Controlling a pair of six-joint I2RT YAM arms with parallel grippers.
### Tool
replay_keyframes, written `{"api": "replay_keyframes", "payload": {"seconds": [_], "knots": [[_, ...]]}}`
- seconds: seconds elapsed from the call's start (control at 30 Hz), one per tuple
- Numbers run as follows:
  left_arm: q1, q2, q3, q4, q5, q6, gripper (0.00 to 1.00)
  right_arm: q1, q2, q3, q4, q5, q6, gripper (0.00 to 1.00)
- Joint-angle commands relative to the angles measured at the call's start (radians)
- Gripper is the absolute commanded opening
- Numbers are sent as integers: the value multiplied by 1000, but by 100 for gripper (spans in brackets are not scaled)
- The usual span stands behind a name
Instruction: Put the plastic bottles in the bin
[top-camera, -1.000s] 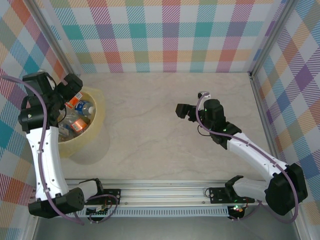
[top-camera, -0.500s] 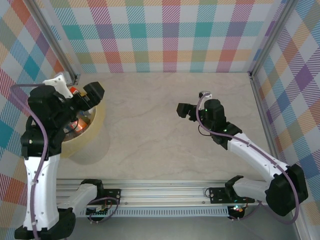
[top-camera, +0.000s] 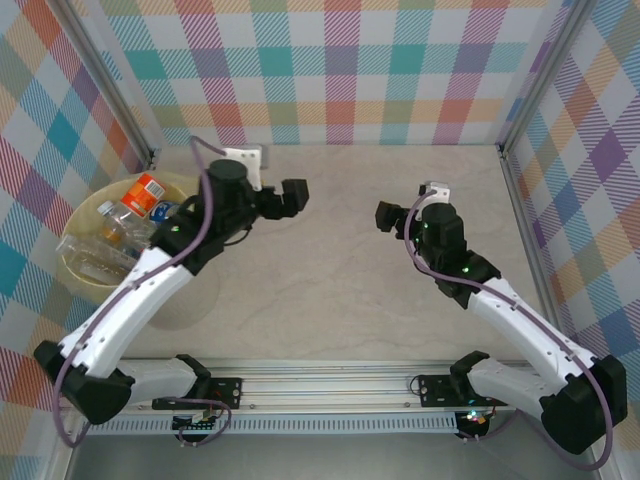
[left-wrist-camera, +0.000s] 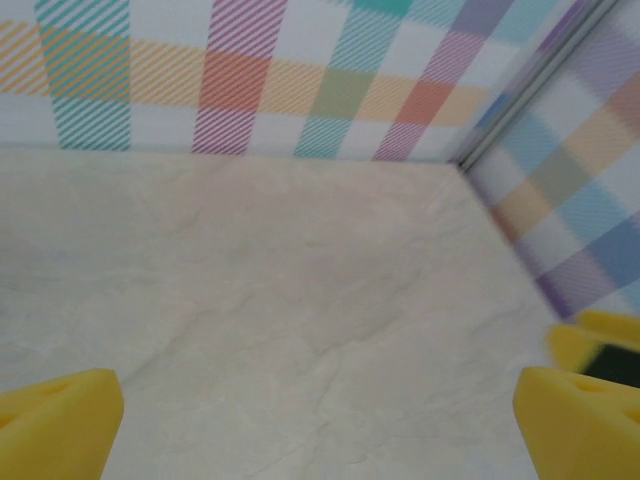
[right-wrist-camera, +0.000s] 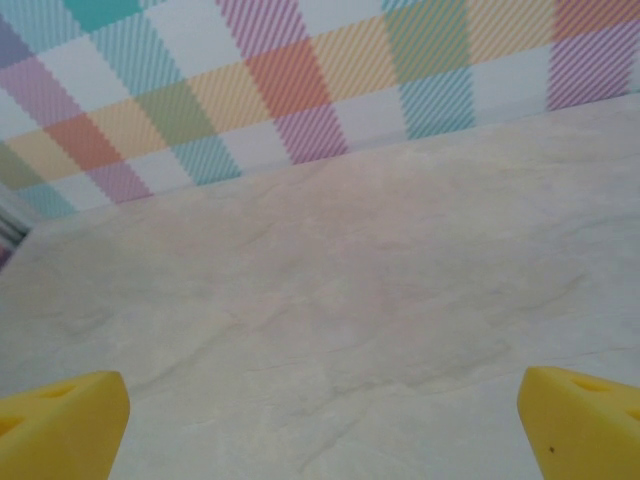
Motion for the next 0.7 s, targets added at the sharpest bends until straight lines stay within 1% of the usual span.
{"api": "replay_keyframes", "payload": {"seconds": [0.0,0.17,0.27,0.47,0.53,0.6,0.67], "knots": [[-6,-14,-85,139,-111,106,100,-21,-28,-22,-53,110,-98,100],[-6,-36,-283,258,-184,269,100,-98,-36,-81,-37,187,-160,100],[2,-64,-406,318,-219,333,100,-163,-26,-127,-8,209,-181,100],[95,-102,-567,360,-221,369,100,-297,29,-195,30,222,-198,100],[120,-108,-600,373,-229,391,100,-337,50,-214,54,195,-215,100],[145,-110,-642,408,-233,422,100,-375,73,-230,77,143,-223,100],[178,-111,-692,461,-213,432,100,-406,97,-245,111,80,-230,100]]}}
